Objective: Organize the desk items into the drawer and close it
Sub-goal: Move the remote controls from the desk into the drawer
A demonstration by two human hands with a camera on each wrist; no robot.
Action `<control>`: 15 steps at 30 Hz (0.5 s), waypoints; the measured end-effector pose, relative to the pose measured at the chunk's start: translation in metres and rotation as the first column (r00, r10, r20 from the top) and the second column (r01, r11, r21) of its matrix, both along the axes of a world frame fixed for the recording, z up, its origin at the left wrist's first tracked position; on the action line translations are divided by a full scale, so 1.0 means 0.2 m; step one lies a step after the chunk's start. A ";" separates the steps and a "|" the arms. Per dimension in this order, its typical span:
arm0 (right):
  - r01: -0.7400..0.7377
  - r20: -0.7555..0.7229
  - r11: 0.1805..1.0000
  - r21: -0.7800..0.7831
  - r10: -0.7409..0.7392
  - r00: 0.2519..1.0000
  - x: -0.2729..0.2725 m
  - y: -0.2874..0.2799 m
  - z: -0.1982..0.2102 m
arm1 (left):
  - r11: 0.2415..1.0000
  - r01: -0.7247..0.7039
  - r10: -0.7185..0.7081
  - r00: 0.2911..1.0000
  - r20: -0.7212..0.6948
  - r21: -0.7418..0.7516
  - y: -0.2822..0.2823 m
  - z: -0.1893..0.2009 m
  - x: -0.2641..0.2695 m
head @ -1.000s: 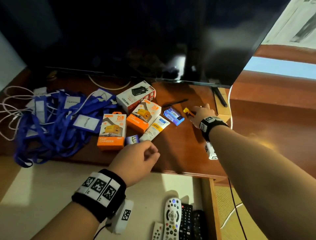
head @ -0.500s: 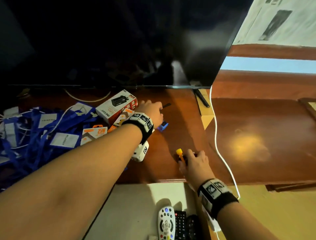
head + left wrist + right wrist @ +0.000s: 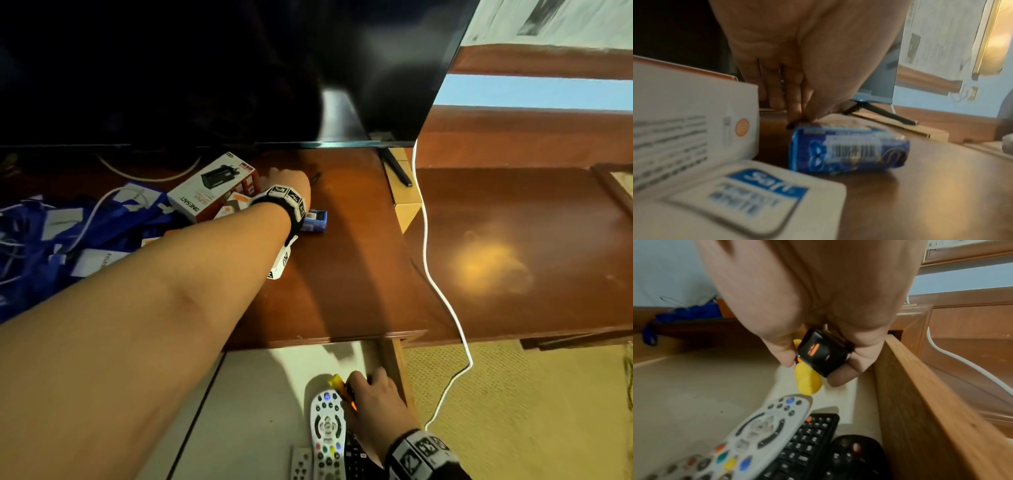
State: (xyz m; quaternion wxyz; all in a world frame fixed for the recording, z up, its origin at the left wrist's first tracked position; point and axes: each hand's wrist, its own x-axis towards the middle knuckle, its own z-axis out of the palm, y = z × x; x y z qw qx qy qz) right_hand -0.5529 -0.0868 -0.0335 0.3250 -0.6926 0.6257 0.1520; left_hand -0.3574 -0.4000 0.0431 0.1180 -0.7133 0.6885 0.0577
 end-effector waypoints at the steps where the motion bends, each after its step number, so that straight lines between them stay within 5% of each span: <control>1: 0.008 -0.035 1.000 0.005 -0.008 0.999 0.01 -0.03 -0.01 | 0.999 -0.014 0.013 0.999 -0.039 -0.036 0.02 0.03 0.01; 4: 0.003 -0.125 0.999 0.038 0.002 0.992 0.02 -0.10 -0.08 | 0.965 -0.096 0.022 0.956 -0.293 -0.243 0.15 0.17 -0.01; 9: -0.016 -0.216 0.995 0.099 0.037 0.976 0.06 -0.20 -0.19 | 0.893 -0.174 -0.167 0.728 -0.665 -0.415 0.78 0.32 0.02; 13: 0.024 -0.245 0.998 0.065 -0.008 0.970 0.08 -0.29 -0.26 | 0.947 -0.143 -0.170 0.541 -0.824 -0.289 1.44 0.20 0.03; 15: 0.011 -0.254 0.998 0.059 0.005 0.967 0.09 -0.32 -0.28 | 0.993 -0.071 -0.041 0.564 -0.824 -0.098 1.69 0.07 0.03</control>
